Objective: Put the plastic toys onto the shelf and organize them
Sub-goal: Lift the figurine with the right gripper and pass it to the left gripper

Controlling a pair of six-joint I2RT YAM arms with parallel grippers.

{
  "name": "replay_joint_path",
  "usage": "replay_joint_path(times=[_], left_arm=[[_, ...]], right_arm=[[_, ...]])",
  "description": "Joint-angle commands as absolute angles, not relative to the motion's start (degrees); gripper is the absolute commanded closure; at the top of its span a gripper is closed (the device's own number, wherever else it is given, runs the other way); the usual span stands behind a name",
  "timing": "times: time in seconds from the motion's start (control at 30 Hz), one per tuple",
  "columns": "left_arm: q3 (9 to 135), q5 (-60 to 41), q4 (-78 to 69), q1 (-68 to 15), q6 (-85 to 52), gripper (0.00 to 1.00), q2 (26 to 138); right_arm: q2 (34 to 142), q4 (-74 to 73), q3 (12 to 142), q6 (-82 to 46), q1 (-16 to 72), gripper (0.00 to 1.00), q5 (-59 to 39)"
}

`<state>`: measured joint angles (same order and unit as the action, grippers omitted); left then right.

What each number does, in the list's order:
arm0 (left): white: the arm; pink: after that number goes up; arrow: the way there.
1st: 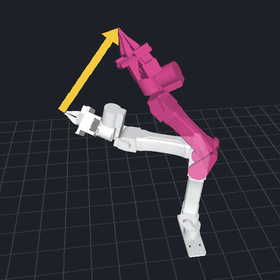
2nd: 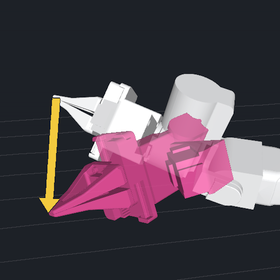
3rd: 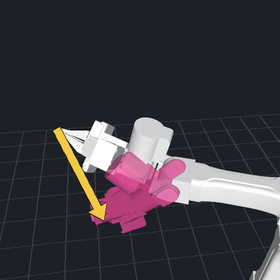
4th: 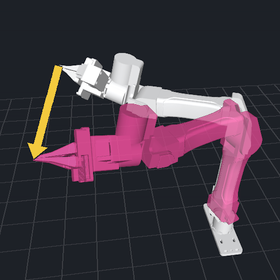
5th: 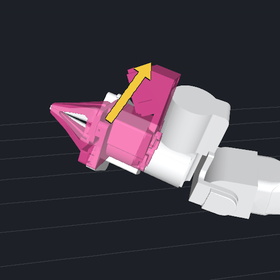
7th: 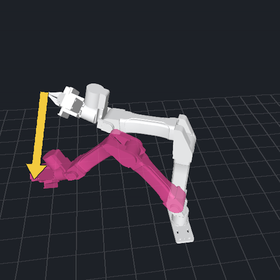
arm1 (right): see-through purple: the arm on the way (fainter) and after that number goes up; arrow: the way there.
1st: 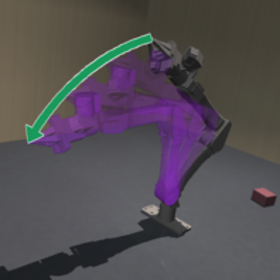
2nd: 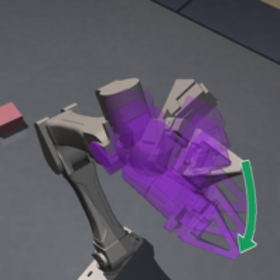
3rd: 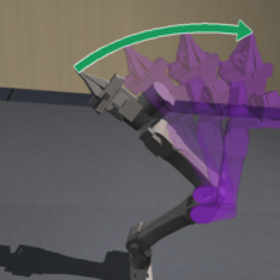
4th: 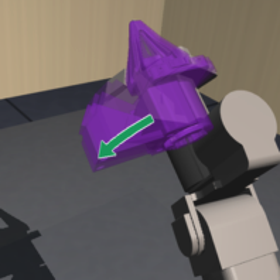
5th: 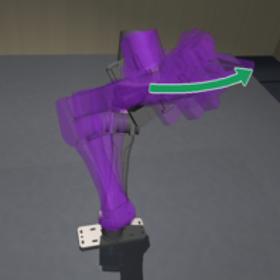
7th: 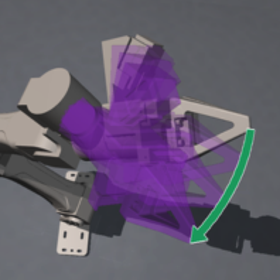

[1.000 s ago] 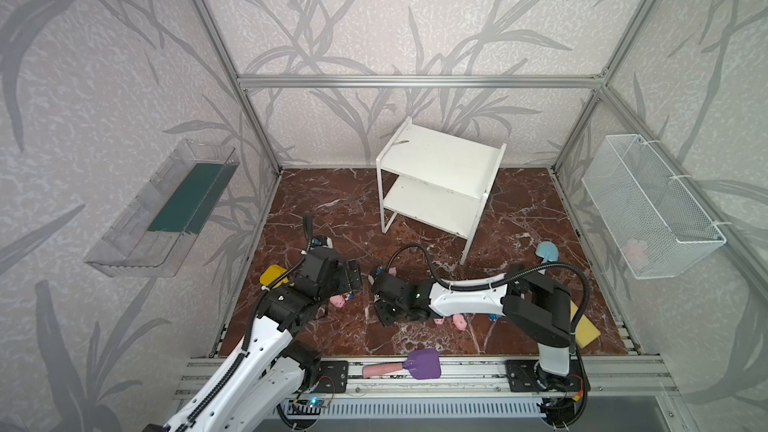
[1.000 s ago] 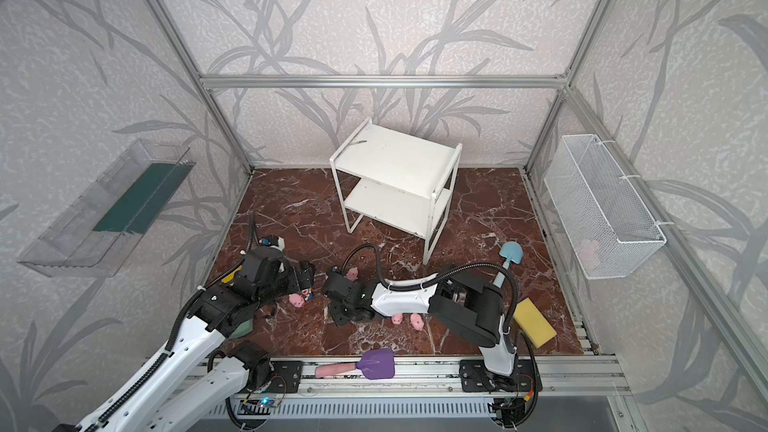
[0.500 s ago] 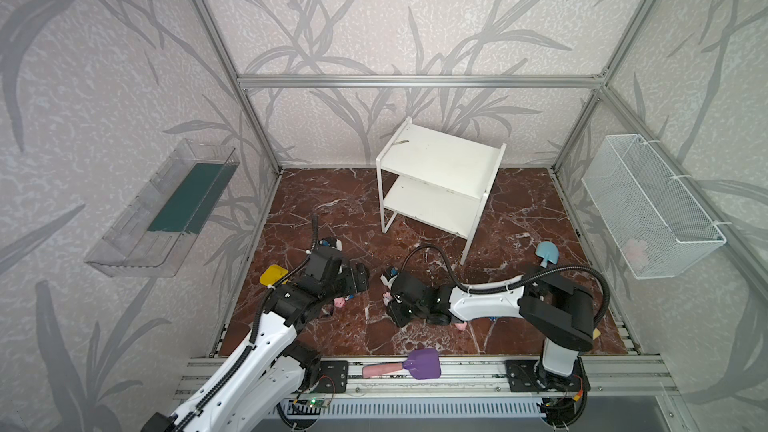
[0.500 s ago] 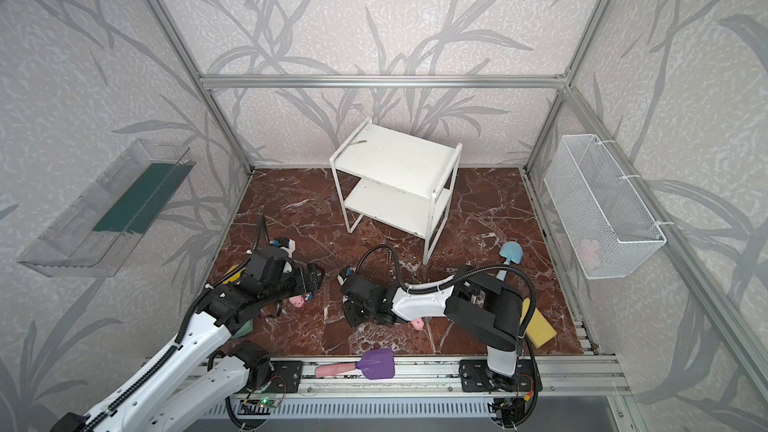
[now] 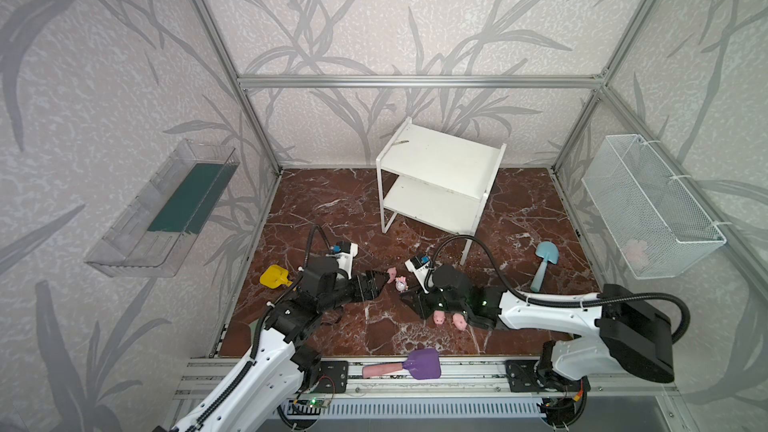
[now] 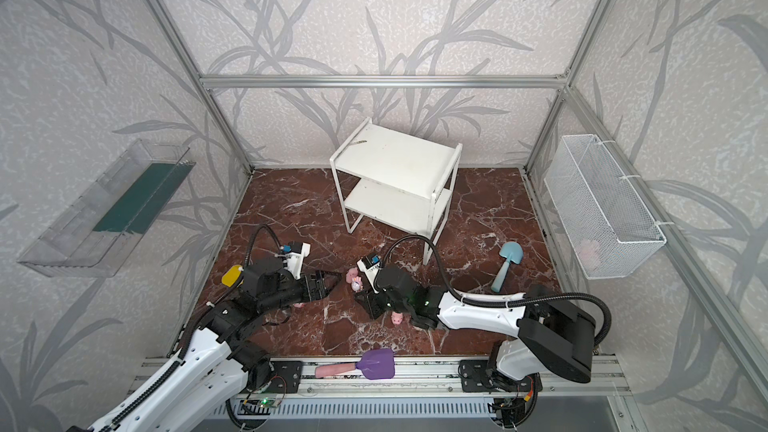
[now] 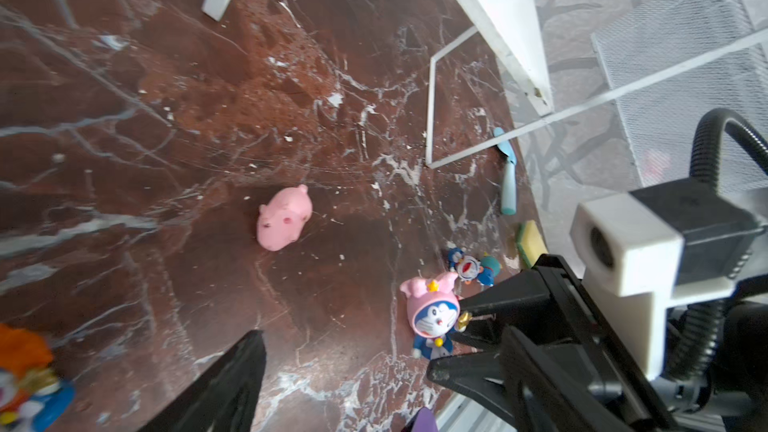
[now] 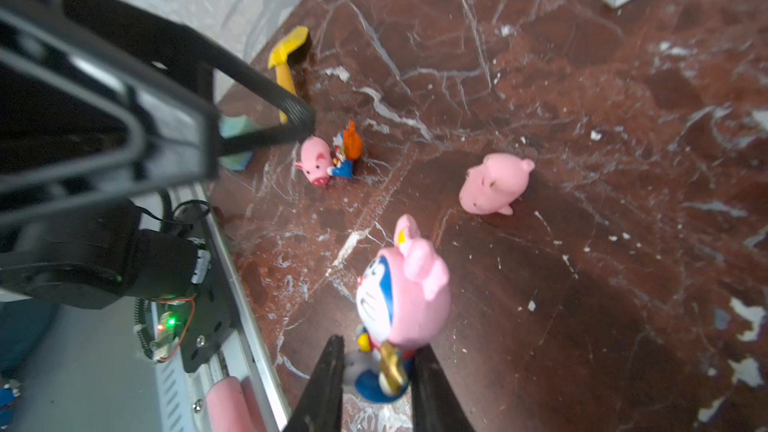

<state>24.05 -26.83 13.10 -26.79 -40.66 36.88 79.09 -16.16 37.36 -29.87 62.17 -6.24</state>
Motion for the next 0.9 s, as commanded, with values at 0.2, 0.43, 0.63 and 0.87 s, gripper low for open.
replay_joint_path(times=[0.2, 0.43, 0.63, 0.87], left_arm=[[24.81, -35.6, -3.21, -32.72, -42.0, 0.16, 38.64], [26.77, -36.74, -5.39, -36.56, -40.25, 0.31, 42.08], [28.55, -35.54, -4.51, -38.25, -38.26, 0.46, 44.29], [29.27, -35.67, -4.93, -38.92, -37.55, 0.53, 46.11]], right_arm=[[66.69, -20.08, 32.85, -29.33, 61.0, 0.82, -8.15], [65.04, -19.28, 33.8, -29.09, 60.76, 0.82, -8.81], [64.62, -18.21, 35.06, -28.44, 60.81, 0.82, -9.32], [64.73, -18.22, 35.1, -28.5, 60.75, 0.82, -9.49]])
